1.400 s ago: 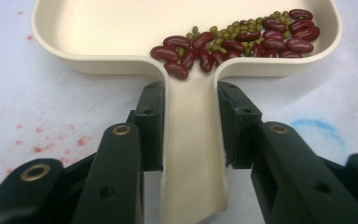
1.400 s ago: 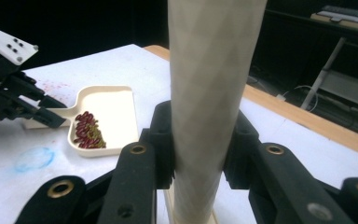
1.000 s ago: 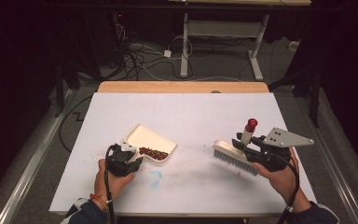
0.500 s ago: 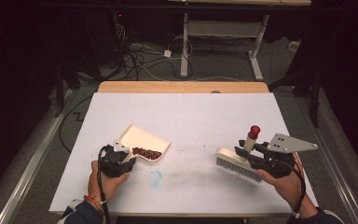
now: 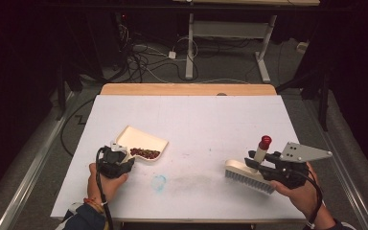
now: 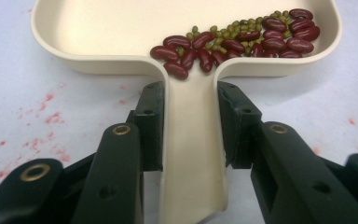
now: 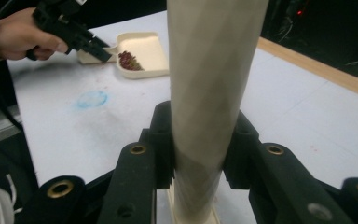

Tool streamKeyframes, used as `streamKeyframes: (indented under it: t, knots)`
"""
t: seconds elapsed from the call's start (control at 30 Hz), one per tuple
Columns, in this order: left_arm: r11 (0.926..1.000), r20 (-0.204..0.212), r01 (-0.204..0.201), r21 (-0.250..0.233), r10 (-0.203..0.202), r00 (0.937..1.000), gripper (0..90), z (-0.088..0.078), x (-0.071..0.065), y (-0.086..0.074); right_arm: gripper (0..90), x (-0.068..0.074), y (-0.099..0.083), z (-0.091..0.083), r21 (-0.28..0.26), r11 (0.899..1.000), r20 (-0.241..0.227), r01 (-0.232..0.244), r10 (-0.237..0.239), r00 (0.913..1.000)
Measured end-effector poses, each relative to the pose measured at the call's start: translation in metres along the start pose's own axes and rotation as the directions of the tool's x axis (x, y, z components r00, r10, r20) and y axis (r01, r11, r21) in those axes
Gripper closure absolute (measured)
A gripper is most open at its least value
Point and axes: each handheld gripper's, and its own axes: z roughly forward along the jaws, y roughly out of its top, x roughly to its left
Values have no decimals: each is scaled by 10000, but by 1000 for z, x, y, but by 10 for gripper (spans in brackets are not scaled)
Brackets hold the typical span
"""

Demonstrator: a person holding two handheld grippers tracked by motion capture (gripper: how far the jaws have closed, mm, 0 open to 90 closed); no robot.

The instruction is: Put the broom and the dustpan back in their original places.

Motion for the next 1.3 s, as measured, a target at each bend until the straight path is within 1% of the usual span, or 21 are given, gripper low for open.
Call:
streamKeyframes:
  t: [0.1, 0.2, 0.3, 0.37, 0.47, 0.53, 0.6, 0.67, 0.7, 0.77, 0.8, 0.9, 0.97, 1.0, 1.03, 1.07, 1.13, 1.17, 1.2, 1.23, 1.3]
  knots:
    - [9999, -168, 116, -16, -117, 9998, 637, 3, 2, 3, 702, 0, -2, -1, 144, 9999, -288, -24, 28, 9996]
    - [9994, -282, 340, -13, -340, 9990, 636, 7, 4, 6, 702, -1, -4, -2, 341, 9994, -662, -87, 109, 9977]
    - [9983, -396, 579, -40, -580, 9975, 636, 12, 6, 10, 702, -3, -5, -1, 589, 9983, -986, 17, 41, 9951]
    - [9974, -432, 708, -104, -712, 9965, 636, 15, 5, 13, 702, -5, -5, 1, 583, 9983, -1142, -49, 116, 9934]
    - [9950, -349, 966, -261, -975, 9946, 623, 18, 2, 16, 701, -11, -6, 6, 717, 9973, -1110, -159, 239, 9935]
    - [9931, -266, 1137, -283, -1145, 9931, 573, 19, 0, 17, 700, -16, -4, 10, 743, 9969, -1168, -249, 335, 9926]
    - [9929, -63, 1148, -304, -1151, 9933, 563, 19, -3, 16, 700, -21, -2, 14, 794, 9966, -1067, -230, 314, 9938]
    - [9910, 272, 1308, -286, -1300, 9911, 541, 18, -6, 15, 694, -28, 1, 19, 935, 9953, -892, -249, 333, 9955]
    - [9919, 354, 1233, -301, -1222, 9919, 535, 16, -9, 14, 689, -32, 3, 21, 960, 9948, -775, -347, 422, 9961]
    - [9960, 294, 830, -316, -821, 9962, 534, 13, -15, 13, 673, -41, 6, 28, 1050, 9934, -664, -464, 536, 9964]
    - [9965, 330, 764, -335, -753, 9966, 534, 12, -17, 11, 662, -47, 7, 31, 1123, 9925, -507, -481, 540, 9973]
    - [9969, 513, 708, -350, -689, 9963, 522, 8, -18, 7, 645, -61, 10, 42, 1254, 9893, -149, -743, 768, 9969]
    - [9959, 544, 800, -428, -776, 9955, 538, 4, -18, 4, 638, -70, 10, 49, 1323, 9865, -12, -966, 976, 9952]
    - [9957, 560, 801, -473, -774, 9954, 555, 2, -18, 3, 628, -74, 11, 54, 1413, 9850, 107, -985, 980, 9951]
    - [9966, 689, 680, -473, -647, 9955, 563, 0, -19, 2, 619, -78, 11, 58, 1497, 9828, 312, -1078, 1043, 9941]
    - [9975, 718, 544, -448, -511, 9961, 562, -2, -19, 1, 622, -82, 11, 61, 1532, 9801, 452, -1258, 1203, 9917]
    - [9975, 824, 460, -539, -415, 9957, 569, -6, -19, -3, 608, -89, 11, 68, 1619, 9751, 526, -1517, 1450, 9880]
    - [9965, 968, 465, -690, -397, 9945, 567, -7, -18, -4, 599, -91, 12, 72, 1650, 9732, 813, -1604, 1486, 9855]
    - [9958, 977, 402, -819, -321, 9947, 545, -10, -17, -6, 598, -94, 12, 74, 1623, 9702, 1050, -1797, 1641, 9808]
    - [9946, 1005, 326, -987, -226, 9947, 534, -12, -17, -7, 594, -97, 11, 77, 1625, 9664, 1141, -1992, 1821, 9766]
    - [9892, 1069, 19, -1463, 139, 9942, 524, -19, -16, -10, 588, -102, 11, 82, 1578, 9620, 1526, -2230, 1993, 9680]
